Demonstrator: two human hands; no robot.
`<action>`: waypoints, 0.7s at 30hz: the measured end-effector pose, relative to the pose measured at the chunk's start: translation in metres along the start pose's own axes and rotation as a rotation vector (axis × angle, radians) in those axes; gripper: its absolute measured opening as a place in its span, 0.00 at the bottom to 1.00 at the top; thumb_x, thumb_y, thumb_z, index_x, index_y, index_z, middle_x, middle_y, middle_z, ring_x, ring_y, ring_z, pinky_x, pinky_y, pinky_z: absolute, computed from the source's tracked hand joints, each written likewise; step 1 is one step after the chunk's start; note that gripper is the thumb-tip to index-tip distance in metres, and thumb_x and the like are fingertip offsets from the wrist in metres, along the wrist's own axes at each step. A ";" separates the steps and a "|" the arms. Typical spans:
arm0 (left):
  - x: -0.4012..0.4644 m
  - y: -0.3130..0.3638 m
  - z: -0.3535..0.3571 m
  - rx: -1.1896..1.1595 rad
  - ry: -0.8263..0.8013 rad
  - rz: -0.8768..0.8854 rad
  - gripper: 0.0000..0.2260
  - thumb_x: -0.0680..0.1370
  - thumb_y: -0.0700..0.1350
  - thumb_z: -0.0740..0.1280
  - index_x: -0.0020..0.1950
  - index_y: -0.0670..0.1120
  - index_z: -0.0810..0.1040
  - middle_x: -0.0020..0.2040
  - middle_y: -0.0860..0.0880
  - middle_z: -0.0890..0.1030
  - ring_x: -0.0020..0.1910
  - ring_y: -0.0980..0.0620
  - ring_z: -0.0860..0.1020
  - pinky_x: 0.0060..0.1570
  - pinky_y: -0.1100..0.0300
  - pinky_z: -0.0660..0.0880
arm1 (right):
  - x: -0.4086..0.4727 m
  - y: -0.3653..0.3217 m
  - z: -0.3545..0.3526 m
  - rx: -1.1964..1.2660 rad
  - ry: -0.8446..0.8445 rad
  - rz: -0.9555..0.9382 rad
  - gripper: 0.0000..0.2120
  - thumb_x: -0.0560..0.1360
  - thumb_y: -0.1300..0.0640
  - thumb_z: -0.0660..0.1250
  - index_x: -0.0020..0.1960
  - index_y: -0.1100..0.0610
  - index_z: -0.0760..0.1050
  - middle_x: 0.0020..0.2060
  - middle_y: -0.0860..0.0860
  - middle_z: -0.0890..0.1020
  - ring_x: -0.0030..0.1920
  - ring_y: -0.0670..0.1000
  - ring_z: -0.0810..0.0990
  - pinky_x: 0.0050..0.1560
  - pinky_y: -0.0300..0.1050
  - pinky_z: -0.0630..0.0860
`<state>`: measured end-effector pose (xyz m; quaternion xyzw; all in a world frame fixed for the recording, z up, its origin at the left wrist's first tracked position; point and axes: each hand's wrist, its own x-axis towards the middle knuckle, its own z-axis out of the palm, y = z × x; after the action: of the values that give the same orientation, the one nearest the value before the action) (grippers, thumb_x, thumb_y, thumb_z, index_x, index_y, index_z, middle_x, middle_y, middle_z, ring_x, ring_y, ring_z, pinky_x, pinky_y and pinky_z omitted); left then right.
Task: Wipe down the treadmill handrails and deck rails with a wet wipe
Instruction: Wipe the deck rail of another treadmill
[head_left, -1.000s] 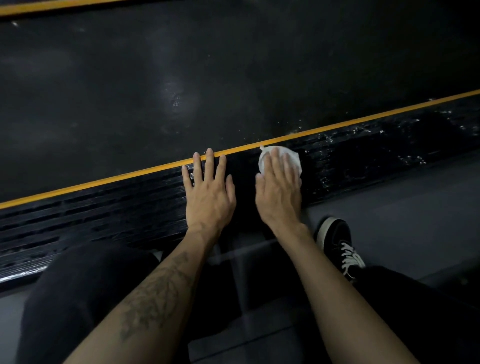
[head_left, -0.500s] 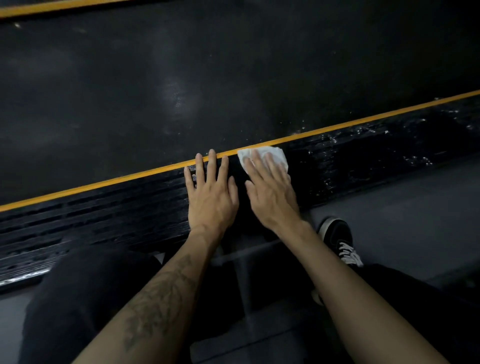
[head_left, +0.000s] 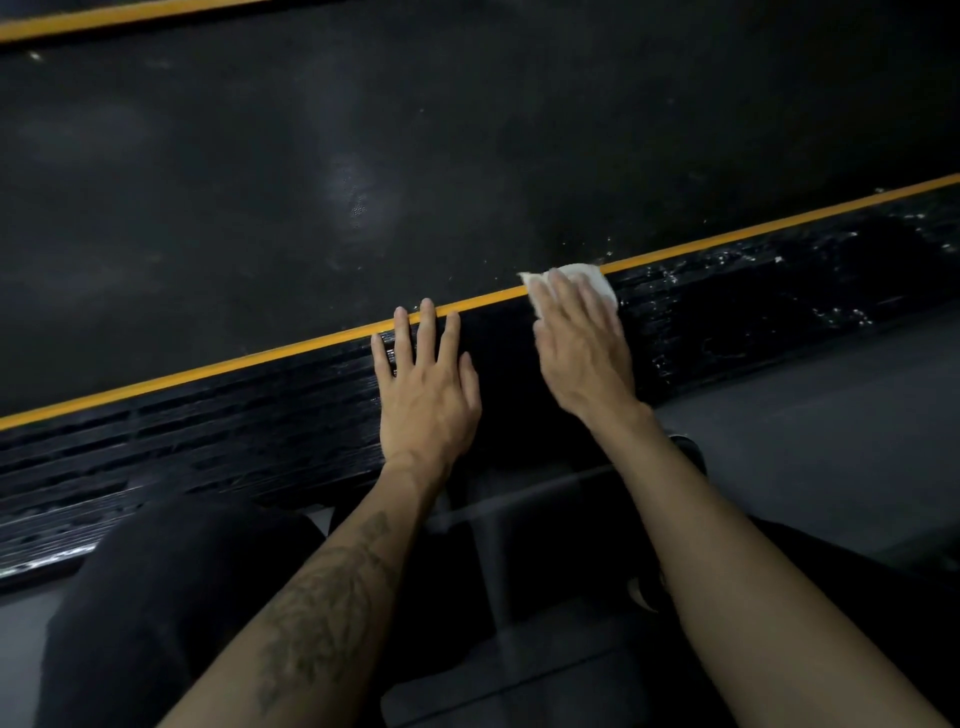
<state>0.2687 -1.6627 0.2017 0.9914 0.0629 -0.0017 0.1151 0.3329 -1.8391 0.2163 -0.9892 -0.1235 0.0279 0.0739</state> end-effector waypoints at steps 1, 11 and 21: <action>0.000 0.000 0.000 -0.001 0.001 0.001 0.26 0.86 0.54 0.47 0.84 0.51 0.56 0.85 0.47 0.52 0.84 0.43 0.45 0.80 0.38 0.45 | 0.001 -0.003 0.000 0.008 0.018 0.072 0.26 0.86 0.50 0.50 0.83 0.52 0.54 0.82 0.52 0.57 0.82 0.54 0.51 0.81 0.54 0.49; 0.000 -0.001 0.003 -0.002 0.012 0.012 0.26 0.85 0.54 0.47 0.83 0.50 0.58 0.84 0.46 0.54 0.84 0.42 0.46 0.80 0.37 0.46 | 0.002 -0.006 0.003 0.013 -0.016 -0.031 0.26 0.87 0.51 0.47 0.84 0.50 0.51 0.83 0.51 0.54 0.83 0.53 0.48 0.81 0.55 0.48; 0.001 0.000 0.001 0.008 0.006 0.017 0.25 0.85 0.53 0.50 0.83 0.49 0.58 0.84 0.45 0.54 0.84 0.42 0.46 0.80 0.37 0.46 | 0.003 -0.003 0.002 0.002 0.006 -0.181 0.25 0.86 0.52 0.49 0.83 0.49 0.54 0.81 0.51 0.61 0.82 0.52 0.55 0.81 0.55 0.51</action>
<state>0.2698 -1.6630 0.2003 0.9923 0.0548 0.0021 0.1112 0.3346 -1.8357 0.2145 -0.9741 -0.2119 0.0184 0.0773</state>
